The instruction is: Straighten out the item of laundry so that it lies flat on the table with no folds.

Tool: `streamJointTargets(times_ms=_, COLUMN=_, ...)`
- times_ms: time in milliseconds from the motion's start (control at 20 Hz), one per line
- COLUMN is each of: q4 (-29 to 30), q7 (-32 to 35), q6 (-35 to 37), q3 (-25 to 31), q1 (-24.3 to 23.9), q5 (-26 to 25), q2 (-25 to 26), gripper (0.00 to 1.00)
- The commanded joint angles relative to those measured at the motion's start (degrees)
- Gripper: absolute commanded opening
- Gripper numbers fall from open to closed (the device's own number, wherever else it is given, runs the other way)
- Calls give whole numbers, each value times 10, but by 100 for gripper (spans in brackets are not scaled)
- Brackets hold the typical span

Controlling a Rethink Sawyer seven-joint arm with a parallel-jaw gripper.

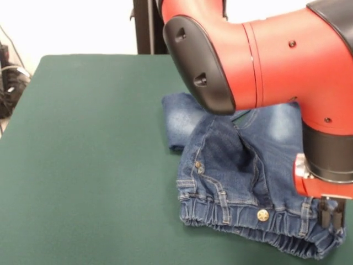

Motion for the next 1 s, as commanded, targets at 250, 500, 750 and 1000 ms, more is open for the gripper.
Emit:
streamJointTargets(times_ms=250, q4=-97, q7=-177, q6=83, q3=77, q1=38, q5=-25, q2=28, gripper=0)
streamJointTargets(times_ms=500, q4=-105, q7=-201, q6=74, q3=93, q1=36, q5=-20, q2=39, gripper=0)
streamJointTargets(times_ms=750, q4=-116, q7=-201, q6=84, q3=100, q1=37, q5=-23, q2=42, gripper=0)
streamJointTargets(times_ms=1000, q4=-95, q7=-187, q6=81, q3=84, q1=37, q5=-20, q2=31, gripper=0)
